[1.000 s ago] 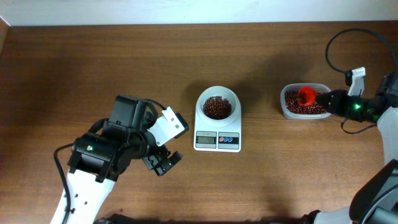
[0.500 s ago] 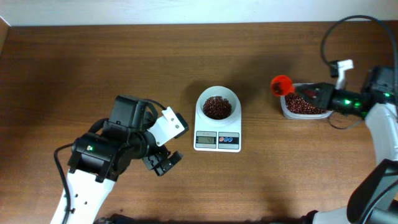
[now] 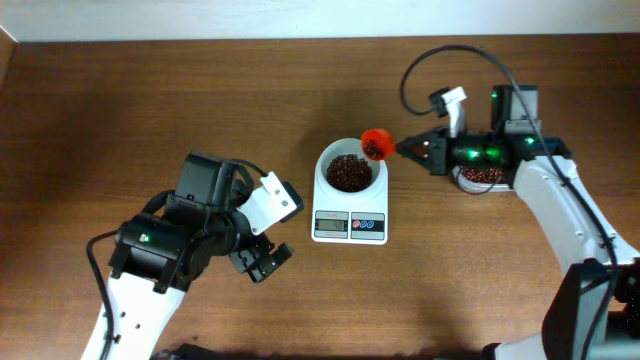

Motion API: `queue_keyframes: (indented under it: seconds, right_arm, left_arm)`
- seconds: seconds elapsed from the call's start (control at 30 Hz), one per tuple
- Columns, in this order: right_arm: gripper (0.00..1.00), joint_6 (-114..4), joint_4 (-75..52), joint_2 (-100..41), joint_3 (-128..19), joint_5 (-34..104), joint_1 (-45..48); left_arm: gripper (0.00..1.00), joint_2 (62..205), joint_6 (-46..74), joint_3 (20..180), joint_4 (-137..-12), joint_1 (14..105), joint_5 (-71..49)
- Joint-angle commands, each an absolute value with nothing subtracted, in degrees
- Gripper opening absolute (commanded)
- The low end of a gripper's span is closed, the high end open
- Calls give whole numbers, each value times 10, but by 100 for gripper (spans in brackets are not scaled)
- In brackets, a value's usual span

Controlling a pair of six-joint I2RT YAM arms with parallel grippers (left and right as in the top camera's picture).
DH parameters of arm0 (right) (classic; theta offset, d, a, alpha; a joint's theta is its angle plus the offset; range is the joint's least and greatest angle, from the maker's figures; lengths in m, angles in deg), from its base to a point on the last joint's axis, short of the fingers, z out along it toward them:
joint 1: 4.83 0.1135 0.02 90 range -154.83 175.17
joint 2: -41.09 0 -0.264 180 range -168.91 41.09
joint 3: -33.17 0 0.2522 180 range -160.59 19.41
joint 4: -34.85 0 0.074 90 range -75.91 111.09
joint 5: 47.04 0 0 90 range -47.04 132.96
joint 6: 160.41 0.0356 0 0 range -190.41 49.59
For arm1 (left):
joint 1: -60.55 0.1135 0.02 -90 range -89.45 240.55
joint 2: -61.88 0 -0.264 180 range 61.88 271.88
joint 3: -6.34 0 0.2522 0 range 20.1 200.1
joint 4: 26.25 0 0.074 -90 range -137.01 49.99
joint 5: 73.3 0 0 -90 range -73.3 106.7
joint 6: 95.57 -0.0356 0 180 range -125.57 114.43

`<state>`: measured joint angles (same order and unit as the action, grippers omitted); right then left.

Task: Scoop and weigh 50g on scale
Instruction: 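Lift the filled scoop and carry it over the scale bowl, then tilt the scoop into the bowl with the right gripper to pour beans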

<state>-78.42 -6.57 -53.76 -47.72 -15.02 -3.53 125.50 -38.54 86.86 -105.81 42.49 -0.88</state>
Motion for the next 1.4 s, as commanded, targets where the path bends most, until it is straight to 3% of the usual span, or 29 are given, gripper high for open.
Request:
queue_keyframes:
  seconds: [0.0,0.23,0.9,1.37]
  right_arm:
    - [4,-813,-54,-541,-474,-90,-4]
    - [4,-860,-31,-540,-474,6,55]
    - [4,-819,-28,-538,-474,-55,57]
    - [4,-711,-3,-538,-474,-130,51]
  left_arm:
    - [99,1249,-378,879,-1059,427,-11]
    - [99,1249,-378,879,-1059,427,-11]
    - [99,1249,-378,879,-1059,427,-11]
    - [99,1249,-378,879,-1059,427,-11]
